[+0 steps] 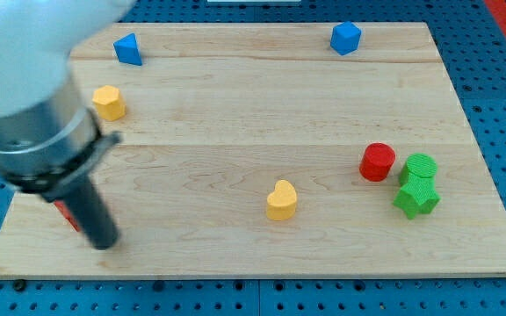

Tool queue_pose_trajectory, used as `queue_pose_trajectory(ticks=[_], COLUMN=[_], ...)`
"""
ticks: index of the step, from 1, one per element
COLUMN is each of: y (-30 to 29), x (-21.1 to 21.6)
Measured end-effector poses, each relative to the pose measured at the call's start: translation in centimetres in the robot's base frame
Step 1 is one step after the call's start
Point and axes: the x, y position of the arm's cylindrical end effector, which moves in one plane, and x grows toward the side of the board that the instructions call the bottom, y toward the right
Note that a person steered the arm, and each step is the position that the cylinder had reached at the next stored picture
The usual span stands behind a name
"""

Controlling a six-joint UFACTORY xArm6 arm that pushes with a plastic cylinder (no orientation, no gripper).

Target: Push the red star to the centre of the board

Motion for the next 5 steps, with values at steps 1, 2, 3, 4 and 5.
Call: queue_pose_trajectory(ticks=[1, 2, 3, 4, 5], y=[-4.1, -4.3, -5.9, -7.4, -5.7], x=[-2.3, -5.4, -8.4, -10.4, -10.4])
